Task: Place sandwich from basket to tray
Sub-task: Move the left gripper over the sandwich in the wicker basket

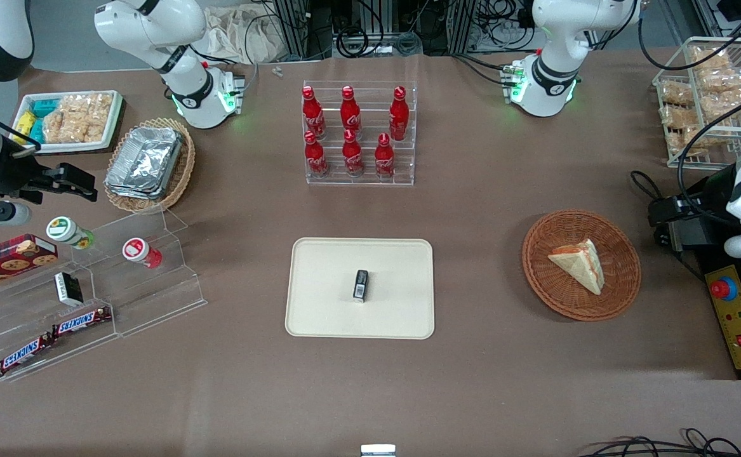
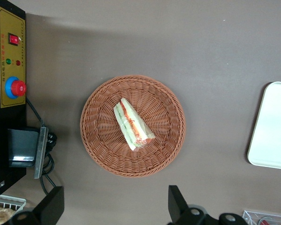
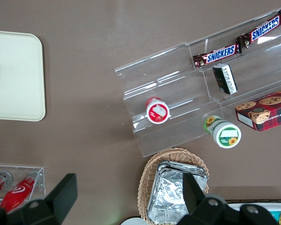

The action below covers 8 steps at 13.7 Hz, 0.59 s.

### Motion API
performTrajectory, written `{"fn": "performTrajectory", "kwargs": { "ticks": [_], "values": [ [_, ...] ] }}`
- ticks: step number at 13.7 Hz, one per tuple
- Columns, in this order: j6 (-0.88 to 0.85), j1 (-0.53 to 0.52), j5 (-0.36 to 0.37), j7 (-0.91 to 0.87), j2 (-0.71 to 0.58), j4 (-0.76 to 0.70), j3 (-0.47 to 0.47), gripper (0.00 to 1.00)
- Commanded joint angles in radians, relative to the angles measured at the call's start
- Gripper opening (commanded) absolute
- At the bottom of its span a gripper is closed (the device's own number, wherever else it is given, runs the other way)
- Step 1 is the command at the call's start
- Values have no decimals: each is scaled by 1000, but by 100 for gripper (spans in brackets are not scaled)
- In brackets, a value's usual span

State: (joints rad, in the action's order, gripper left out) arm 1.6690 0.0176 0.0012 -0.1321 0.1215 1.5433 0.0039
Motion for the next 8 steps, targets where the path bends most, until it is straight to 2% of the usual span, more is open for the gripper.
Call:
{"fn": "performTrajectory", "kwargs": {
  "ticks": [1, 5, 8],
  "values": [
    [-12, -1, -10, -14, 9, -20, -2, 100],
    [-24, 7, -3, -15, 23, -8, -2, 100],
    [6, 5, -4, -150, 0, 73, -1, 100]
  ]
}}
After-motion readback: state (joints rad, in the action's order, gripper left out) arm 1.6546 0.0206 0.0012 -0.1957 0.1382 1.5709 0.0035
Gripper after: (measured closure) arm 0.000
